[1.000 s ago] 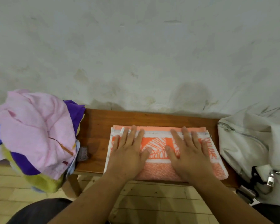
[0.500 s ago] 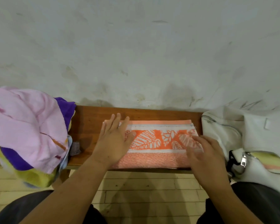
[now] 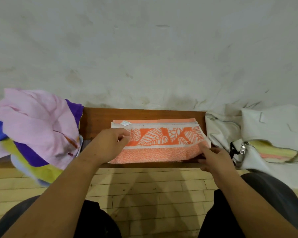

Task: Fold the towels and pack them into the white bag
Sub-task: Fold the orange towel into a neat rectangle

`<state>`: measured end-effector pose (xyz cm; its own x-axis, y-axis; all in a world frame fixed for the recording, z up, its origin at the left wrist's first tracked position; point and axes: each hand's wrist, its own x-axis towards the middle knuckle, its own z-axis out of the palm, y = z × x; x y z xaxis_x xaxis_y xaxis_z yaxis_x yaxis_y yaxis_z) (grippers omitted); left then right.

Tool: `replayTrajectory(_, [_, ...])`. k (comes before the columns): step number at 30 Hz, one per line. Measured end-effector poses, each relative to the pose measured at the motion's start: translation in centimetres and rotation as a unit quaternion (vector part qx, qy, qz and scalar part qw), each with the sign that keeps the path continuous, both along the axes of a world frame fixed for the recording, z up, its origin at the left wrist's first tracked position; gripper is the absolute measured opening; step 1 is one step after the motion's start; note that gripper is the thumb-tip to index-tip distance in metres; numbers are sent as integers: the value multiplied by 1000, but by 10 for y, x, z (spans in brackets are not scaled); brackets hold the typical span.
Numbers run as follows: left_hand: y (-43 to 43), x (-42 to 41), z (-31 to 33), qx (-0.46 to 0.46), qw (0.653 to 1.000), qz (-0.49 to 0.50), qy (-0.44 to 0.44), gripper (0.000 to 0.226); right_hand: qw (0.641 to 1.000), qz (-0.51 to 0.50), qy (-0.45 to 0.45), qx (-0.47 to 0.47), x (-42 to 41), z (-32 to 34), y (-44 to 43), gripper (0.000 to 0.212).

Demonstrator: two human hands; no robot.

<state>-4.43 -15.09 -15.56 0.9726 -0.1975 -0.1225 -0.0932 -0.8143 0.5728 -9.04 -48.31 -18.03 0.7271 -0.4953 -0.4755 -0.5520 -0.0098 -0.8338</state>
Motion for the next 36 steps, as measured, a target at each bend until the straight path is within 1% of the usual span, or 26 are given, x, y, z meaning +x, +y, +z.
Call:
replayTrajectory(3, [-3,-4,1,6,998,-48,30,35,992,-65,-19,103,15,-1,8,50])
replayTrajectory(4, [-4,-6,0,7,997,-70,33,41,987,-81,-15,135,18,1,12,44])
replayTrajectory(6, [-13,-11,-1,33,991,-117,52,59,984,-80,0,158,23,2,16,34])
replayTrajectory(8, [-27,-19,-4,72,984,-144,82,72,988,-71,3,135,27,1,23,31])
replayTrajectory(10, [-42,-26,-10,110,977,-160,91,79,992,-65,-19,111,32,4,29,28])
replayTrajectory(14, [-76,-33,-28,194,967,-160,35,87,990,-49,-96,89,42,21,37,17])
replayTrajectory(16, [-96,-35,-38,194,968,-156,-1,89,987,-60,-136,60,44,29,37,20])
replayTrajectory(18, [-112,-34,-40,140,975,-174,-12,86,984,-69,-162,7,46,34,33,31])
replayTrajectory(19, [-117,-31,-37,98,978,-182,0,83,983,-72,-168,-20,47,37,32,35])
replayTrajectory(21, [-121,-21,-19,-25,985,-162,61,71,980,-76,-171,-68,48,41,30,43])
replayTrajectory(22, [-117,-14,-9,-96,983,-130,89,62,979,-70,-174,-86,47,45,33,42])
replayTrajectory(23, [-110,-6,-2,-154,978,-87,109,53,976,-54,-180,-111,46,49,38,36])
replayTrajectory(25, [-86,9,10,-207,969,16,134,39,964,-1,-200,-176,41,53,52,24])
replayTrajectory(27, [-60,22,11,-251,945,112,180,31,941,114,-226,-226,31,53,71,22])
replayTrajectory(28, [-51,27,11,-279,925,148,211,30,923,190,-227,-247,26,51,83,21])
replayTrajectory(29, [-44,30,9,-304,906,173,236,31,901,268,-209,-270,21,46,91,25])
replayTrajectory(30, [-40,32,7,-320,894,186,252,32,868,347,-180,-305,18,37,98,32])
replayTrajectory(31, [-38,33,4,-328,888,191,260,34,822,421,-151,-352,16,27,104,43])
replayTrajectory(32, [-38,33,1,-323,889,190,263,36,774,476,-125,-399,16,16,108,51])
replayTrajectory(33, [-39,33,-1,-306,897,185,258,37,739,504,-105,-434,17,8,112,54])
replayTrajectory(34, [-39,33,-4,-283,909,180,246,37,724,515,-92,-449,18,4,115,53])
replayTrajectory(36, [-41,34,-7,-249,929,171,213,35,726,509,-97,-451,21,1,117,47])
